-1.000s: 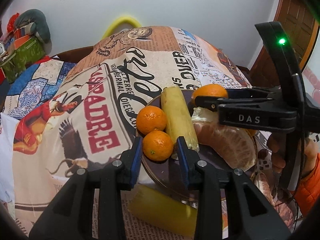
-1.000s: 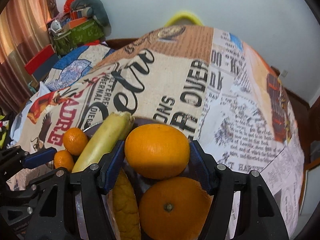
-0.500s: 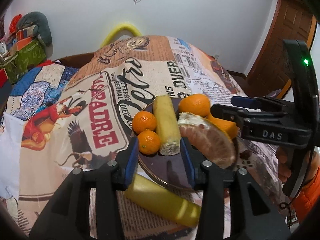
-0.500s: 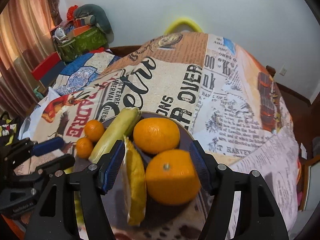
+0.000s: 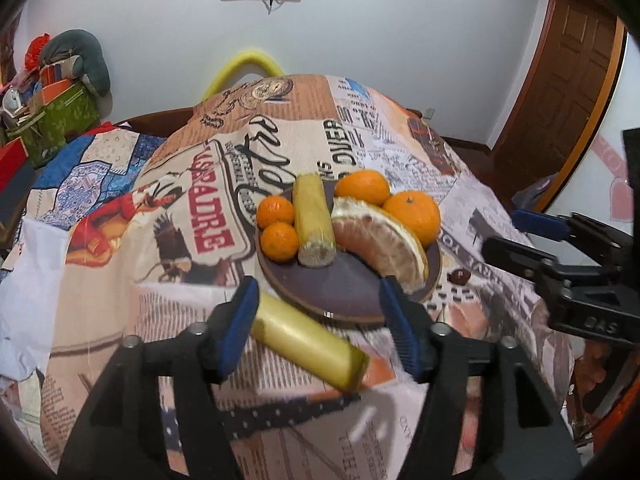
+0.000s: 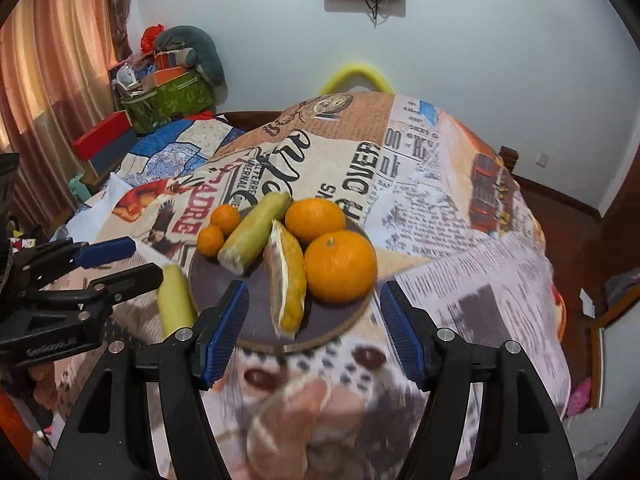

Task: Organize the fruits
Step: 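Grasp a pomelo segment with the right tool while the left tool grasps the pale yellow cylinder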

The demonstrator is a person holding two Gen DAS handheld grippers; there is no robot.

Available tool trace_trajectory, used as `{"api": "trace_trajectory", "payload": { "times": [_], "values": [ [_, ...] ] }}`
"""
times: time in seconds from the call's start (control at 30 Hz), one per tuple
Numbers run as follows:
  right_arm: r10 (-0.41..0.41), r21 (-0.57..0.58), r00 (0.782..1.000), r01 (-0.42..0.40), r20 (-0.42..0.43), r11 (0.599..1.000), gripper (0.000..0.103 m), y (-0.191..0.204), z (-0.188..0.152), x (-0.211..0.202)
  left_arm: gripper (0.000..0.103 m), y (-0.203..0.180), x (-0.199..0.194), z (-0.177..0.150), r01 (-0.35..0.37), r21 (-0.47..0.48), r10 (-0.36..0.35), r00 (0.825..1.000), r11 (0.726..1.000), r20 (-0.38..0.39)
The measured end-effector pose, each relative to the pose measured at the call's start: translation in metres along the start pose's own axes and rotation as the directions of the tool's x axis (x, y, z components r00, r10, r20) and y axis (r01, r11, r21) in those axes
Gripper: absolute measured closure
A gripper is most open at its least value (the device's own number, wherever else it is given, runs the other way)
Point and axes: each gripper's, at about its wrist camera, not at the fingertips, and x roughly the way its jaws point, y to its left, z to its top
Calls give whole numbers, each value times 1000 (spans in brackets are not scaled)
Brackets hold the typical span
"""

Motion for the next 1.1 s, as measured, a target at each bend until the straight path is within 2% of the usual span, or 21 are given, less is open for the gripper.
{"api": "trace_trajectory", "payload": {
  "times": [0.17,0.4,0.6,0.7,0.83,0.93,1.03,1.1],
  "values": [
    [-7,26,1000,7,-10,1000,35,-3,-24,-9,40,-10,6,-20,-28,18,29,998,999,-51],
    [-13,28,996,15,-89,999,34,-1,-61,3,40,-29,21,-43,-60,46,63,994,997,-84],
    [12,29,992,-9,-128,1000,34,5,-83,11,40,-25,42,-47,-73,6,73,990,997,-123],
    [34,38,988,-29,-149,999,34,6,-89,18,39,-24,49,-47,-112,1,112,987,994,-117],
    [50,51,985,-42,-168,998,34,8,-94,25,38,-17,57,-47,-86,-51,79,989,995,-126],
    [32,33,986,-27,-162,999,34,13,-96,28,37,-16,58,-48,-81,-54,74,990,995,-124],
    [12,10,988,-11,-157,1000,32,18,-96,30,41,-13,54,-50,-64,-57,56,991,996,-123],
    [2,-1,988,-2,-152,1000,37,19,-96,29,48,-9,49,-54,-41,-58,34,992,997,-124]
  ]
}}
